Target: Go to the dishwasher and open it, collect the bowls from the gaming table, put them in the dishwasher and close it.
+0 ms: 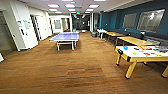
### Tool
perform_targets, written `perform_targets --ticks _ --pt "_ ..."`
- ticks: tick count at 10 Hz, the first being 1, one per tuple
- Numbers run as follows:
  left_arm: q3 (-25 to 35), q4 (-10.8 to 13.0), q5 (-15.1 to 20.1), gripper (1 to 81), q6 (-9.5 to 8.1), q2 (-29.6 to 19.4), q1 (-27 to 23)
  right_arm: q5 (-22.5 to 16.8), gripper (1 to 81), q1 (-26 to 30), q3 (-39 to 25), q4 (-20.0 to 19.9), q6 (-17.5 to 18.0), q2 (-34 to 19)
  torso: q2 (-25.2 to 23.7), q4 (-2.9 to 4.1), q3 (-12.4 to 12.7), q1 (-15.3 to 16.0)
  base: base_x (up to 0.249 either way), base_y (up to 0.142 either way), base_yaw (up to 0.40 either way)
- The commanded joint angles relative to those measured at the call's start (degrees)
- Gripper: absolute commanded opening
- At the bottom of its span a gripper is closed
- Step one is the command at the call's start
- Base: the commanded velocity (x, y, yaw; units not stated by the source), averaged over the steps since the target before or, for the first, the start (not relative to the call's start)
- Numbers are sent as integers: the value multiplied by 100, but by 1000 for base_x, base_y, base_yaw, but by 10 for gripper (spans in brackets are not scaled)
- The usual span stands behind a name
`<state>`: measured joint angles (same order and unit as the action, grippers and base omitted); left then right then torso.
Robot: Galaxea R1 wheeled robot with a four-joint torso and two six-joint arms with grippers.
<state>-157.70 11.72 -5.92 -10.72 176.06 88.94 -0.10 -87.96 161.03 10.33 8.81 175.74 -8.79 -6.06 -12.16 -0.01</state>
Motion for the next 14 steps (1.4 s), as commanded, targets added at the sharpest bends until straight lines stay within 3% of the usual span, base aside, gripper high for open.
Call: perform_targets --ticks 1,14 --pt "20 -20 285 811 8 18 -223 -324 811 238 24 57 -20 -1 0 0 0 1 248 0 0" --pt "2 -20 285 811 8 9 -223 -315 811 238 -20 57 -20 25 2 0 0 6 237 0 0"
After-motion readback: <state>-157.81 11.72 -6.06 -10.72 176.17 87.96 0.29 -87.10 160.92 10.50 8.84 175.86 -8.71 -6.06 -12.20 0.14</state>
